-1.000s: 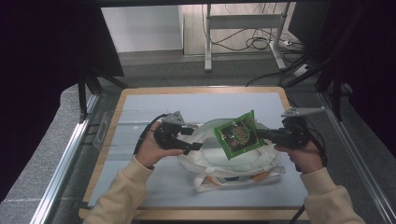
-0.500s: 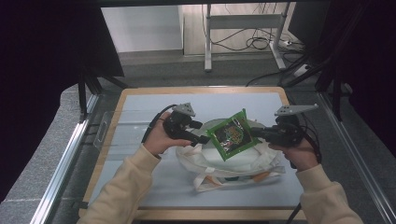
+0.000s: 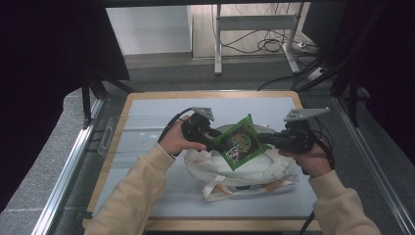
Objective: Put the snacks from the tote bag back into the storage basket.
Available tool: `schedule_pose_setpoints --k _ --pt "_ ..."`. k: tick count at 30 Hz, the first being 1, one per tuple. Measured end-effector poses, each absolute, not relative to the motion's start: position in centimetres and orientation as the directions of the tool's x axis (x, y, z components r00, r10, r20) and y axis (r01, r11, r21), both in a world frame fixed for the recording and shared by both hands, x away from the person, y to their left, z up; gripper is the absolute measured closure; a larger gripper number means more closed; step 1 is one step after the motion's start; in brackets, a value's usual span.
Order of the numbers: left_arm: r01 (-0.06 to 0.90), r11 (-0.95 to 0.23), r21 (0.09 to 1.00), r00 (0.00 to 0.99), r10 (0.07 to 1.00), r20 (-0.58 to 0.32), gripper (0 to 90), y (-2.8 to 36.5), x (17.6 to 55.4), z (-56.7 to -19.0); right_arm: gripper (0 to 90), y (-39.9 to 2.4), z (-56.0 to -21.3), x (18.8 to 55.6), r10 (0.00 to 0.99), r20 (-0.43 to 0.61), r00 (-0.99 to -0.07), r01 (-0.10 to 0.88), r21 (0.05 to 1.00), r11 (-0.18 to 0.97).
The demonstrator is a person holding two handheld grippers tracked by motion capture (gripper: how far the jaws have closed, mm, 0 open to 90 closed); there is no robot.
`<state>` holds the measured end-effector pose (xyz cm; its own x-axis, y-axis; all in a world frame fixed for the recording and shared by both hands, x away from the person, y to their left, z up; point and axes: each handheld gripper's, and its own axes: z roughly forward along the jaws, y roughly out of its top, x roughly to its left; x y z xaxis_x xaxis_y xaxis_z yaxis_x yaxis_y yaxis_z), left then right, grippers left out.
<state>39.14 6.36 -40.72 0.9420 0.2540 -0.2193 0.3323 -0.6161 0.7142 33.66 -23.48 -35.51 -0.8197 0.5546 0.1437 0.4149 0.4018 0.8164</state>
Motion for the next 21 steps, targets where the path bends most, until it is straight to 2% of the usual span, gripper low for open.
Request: schedule_pose_setpoints --k 8,12,17,21 --pt "0.325 -0.651 0.686 0.946 0.235 -0.225 59.4 6.2 38.8 -41.1 90.0 -22.6 -35.5 33.8 0.524 0.119 -0.843 0.379 0.824 0.422" --pt "0.333 -0.656 0.678 0.943 0.225 -0.246 67.5 6.5 38.9 -41.2 89.9 -22.5 -35.6 34.0 0.528 0.097 -0.844 0.366 0.823 0.434" --pt "0.363 -0.622 0.694 0.932 0.237 -0.275 71.9 7.0 38.7 -41.3 88.4 -22.5 -35.8 34.2 0.538 0.065 -0.84 0.35 0.823 0.447" --pt "0.364 -0.617 0.698 0.931 0.257 -0.259 73.0 7.5 38.3 -41.1 83.7 -22.6 -36.1 34.2 0.546 0.062 -0.836 0.347 0.83 0.437"
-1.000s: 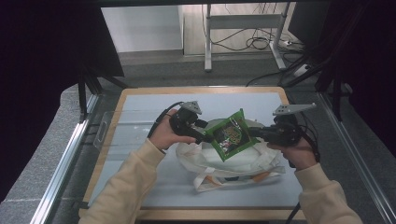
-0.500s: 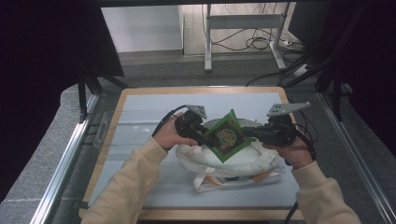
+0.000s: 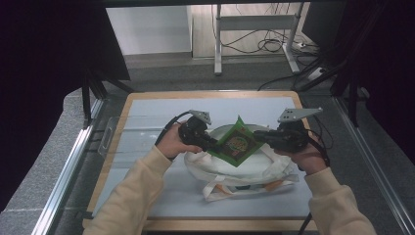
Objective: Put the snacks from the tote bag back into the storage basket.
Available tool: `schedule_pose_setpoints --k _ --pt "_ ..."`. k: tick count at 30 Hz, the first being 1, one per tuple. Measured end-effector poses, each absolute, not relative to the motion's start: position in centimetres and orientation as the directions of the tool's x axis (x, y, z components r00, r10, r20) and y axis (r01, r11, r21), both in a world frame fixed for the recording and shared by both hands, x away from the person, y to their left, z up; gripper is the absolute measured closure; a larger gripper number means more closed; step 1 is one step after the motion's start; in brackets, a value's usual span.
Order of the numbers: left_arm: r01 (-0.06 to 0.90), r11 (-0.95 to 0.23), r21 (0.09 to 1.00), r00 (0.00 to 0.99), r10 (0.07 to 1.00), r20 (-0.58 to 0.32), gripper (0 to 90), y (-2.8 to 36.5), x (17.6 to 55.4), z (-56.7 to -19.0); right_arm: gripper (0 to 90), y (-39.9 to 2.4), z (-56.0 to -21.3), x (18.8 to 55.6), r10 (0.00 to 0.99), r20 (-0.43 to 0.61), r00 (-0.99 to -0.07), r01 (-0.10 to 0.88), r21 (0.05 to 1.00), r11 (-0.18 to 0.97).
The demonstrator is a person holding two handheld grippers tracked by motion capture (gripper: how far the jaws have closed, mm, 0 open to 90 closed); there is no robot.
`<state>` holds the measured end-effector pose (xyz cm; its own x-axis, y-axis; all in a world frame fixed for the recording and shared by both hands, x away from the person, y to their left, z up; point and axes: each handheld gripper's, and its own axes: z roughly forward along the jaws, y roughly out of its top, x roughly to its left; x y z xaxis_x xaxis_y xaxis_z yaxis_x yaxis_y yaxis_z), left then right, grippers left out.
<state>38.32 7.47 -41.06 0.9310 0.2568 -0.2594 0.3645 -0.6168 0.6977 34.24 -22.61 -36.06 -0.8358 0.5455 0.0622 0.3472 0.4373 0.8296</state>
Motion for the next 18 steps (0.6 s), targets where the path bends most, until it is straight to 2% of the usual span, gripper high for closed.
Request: schedule_pose_setpoints --k 3,9,18 --pt "0.366 -0.613 0.7 0.93 0.273 -0.246 73.2 7.8 37.9 -41.0 78.2 -22.6 -36.2 34.2 0.549 0.066 -0.833 0.349 0.832 0.431" --pt "0.387 -0.564 0.729 0.917 0.318 -0.241 73.1 9.0 37.1 -41.0 60.6 -23.2 -36.1 33.8 0.579 0.091 -0.81 0.363 0.854 0.374" --pt "0.384 -0.516 0.766 0.906 0.369 -0.205 73.1 9.9 35.5 -40.9 46.8 -24.0 -37.1 33.1 0.619 0.131 -0.774 0.39 0.869 0.305"
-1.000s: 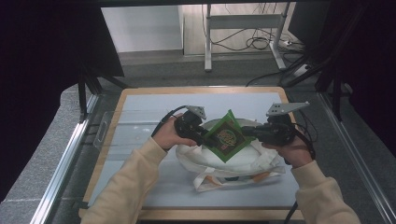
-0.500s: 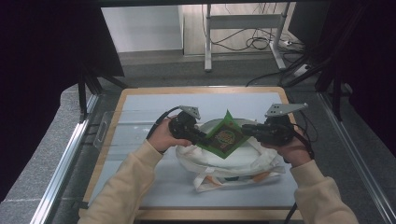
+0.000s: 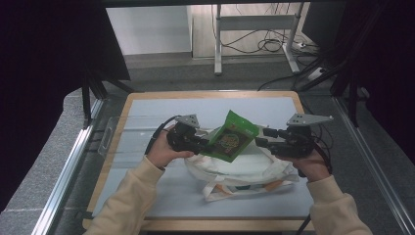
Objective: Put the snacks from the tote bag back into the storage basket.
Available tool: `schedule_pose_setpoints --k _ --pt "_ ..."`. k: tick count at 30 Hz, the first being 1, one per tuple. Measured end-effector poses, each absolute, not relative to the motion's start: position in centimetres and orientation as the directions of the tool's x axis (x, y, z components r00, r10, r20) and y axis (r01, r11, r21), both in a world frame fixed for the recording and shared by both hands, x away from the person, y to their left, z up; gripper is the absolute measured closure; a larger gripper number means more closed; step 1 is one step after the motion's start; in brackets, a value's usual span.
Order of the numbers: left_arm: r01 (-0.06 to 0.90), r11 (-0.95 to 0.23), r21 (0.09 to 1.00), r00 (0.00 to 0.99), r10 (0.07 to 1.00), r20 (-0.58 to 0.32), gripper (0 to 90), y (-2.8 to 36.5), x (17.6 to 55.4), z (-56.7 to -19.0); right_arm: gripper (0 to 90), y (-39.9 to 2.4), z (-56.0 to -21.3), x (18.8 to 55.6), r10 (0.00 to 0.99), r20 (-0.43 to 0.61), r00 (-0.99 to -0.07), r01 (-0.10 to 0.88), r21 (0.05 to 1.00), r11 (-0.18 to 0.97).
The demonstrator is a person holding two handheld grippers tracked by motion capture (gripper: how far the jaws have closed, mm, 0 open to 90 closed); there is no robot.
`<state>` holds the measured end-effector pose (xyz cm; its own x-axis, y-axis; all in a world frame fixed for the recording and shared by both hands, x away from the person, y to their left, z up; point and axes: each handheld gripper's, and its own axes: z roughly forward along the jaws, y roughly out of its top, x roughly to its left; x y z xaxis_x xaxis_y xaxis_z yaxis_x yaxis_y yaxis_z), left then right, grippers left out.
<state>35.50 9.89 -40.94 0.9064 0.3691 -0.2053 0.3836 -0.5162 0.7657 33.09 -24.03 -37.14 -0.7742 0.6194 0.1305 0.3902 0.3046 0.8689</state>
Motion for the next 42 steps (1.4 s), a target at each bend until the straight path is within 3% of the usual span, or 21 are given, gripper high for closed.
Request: schedule_pose_setpoints --k 17,42 --pt "0.377 -0.399 0.836 0.892 0.399 -0.211 72.9 10.8 33.0 -42.5 36.4 -23.7 -41.1 33.1 0.61 0.233 -0.757 0.45 0.864 0.229" --pt "0.367 -0.362 0.857 0.899 0.376 -0.226 72.8 10.6 32.8 -42.7 34.4 -22.2 -43.7 32.2 0.537 0.282 -0.795 0.431 0.885 0.174"
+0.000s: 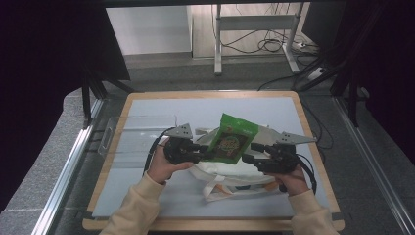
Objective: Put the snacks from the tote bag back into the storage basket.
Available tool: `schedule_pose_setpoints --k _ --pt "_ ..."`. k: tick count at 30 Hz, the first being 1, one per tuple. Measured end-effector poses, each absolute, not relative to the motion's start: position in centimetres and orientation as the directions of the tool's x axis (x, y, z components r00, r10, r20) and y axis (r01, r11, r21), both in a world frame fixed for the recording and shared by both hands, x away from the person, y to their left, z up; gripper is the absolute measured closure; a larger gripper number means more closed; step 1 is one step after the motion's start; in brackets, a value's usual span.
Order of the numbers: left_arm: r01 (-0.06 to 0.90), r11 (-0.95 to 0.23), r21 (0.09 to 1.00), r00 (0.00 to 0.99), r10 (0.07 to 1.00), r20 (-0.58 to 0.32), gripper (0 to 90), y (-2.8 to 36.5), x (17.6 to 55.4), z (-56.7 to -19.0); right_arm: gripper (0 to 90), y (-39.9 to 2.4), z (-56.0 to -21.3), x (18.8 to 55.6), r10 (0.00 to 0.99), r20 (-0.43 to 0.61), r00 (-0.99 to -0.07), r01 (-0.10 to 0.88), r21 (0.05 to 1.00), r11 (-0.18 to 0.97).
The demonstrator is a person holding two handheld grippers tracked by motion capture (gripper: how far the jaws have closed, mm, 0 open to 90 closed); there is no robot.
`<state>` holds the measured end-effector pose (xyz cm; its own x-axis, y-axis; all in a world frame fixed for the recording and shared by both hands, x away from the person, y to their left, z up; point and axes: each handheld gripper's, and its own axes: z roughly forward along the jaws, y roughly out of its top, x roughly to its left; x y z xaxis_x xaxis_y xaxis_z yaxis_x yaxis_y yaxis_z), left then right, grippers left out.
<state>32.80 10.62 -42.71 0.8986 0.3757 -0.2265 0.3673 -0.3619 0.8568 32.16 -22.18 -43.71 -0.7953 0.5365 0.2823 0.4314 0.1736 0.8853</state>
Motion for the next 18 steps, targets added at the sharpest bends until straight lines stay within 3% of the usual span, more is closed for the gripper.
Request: schedule_pose_setpoints --k 18 --pt "0.372 -0.365 0.853 0.908 0.335 -0.252 72.8 10.2 32.8 -43.1 36.5 -19.1 -45.1 32.7 0.451 0.288 -0.845 0.414 0.886 0.209"
